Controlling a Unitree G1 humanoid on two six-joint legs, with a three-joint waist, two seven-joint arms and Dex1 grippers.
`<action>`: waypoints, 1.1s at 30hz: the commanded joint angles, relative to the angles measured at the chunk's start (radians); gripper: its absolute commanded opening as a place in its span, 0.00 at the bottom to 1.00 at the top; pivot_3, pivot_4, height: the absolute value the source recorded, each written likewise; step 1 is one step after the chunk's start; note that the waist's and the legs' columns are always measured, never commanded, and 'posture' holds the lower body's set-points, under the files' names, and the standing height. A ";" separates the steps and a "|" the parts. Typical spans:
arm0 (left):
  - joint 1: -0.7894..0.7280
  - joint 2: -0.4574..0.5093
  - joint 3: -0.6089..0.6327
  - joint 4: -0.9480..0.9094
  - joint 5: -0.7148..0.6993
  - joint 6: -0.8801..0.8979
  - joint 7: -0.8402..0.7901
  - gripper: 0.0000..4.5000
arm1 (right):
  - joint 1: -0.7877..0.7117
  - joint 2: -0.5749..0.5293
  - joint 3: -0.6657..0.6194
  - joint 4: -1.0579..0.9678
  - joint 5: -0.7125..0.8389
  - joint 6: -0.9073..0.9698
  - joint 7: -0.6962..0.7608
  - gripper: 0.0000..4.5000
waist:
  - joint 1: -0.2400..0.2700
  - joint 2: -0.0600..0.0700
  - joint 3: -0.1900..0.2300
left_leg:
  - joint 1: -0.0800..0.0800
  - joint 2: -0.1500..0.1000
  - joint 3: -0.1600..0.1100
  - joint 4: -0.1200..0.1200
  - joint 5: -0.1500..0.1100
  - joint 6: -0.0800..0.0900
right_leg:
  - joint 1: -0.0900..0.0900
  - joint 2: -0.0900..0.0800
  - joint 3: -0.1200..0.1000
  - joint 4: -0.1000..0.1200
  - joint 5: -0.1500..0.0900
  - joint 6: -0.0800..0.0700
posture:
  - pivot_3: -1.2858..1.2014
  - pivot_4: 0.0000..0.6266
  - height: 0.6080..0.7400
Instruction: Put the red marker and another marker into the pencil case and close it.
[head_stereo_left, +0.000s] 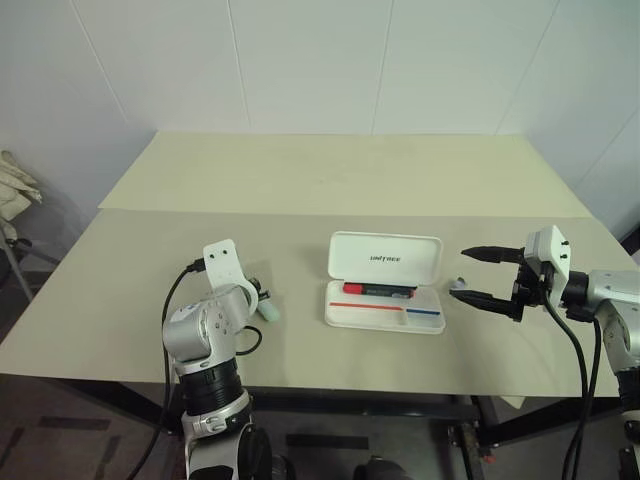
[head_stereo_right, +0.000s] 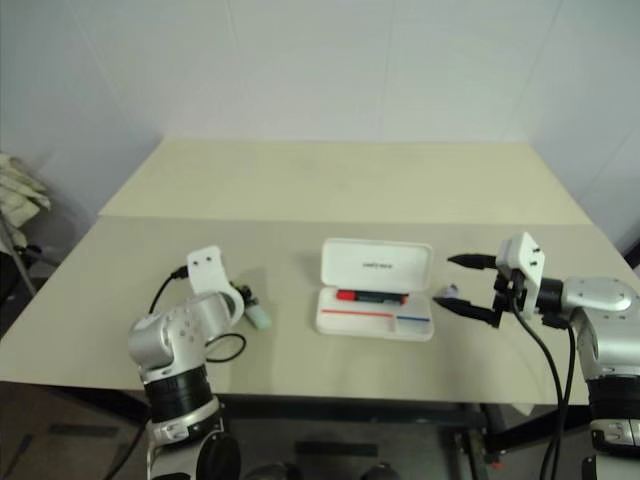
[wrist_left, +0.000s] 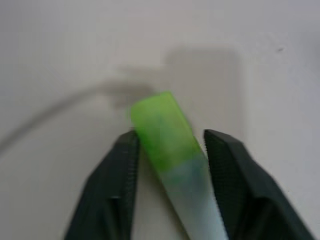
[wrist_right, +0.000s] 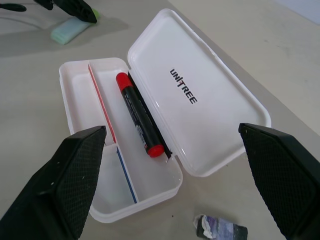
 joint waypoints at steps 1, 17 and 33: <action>-0.028 -0.055 0.028 0.104 0.020 0.045 0.007 0.27 | -0.011 -0.004 -0.027 -0.024 0.014 -0.011 -0.010 1.00 | 0.000 0.001 0.000 | 0.001 0.000 0.001 -0.002 0.000 0.000 | 0.000 0.000 0.000 -0.001 0.002 0.003 | 0.52 0.24 1.00; -0.131 0.187 -0.164 0.146 -0.015 -0.089 -0.233 0.13 | -0.019 -0.007 -0.032 -0.011 0.013 -0.024 -0.016 1.00 | -0.003 -0.014 0.008 | 0.003 0.002 0.002 -0.010 0.006 -0.008 | -0.002 0.001 0.001 -0.003 0.003 -0.003 | 0.52 0.24 1.00; -0.239 0.590 -0.443 0.226 -0.042 -0.458 -0.805 0.13 | -0.033 0.001 -0.028 -0.002 0.014 -0.037 -0.024 1.00 | 0.001 -0.016 0.011 | -0.024 0.005 0.012 -0.014 0.013 -0.010 | -0.036 0.006 0.003 0.000 -0.001 -0.001 | 0.52 0.24 1.00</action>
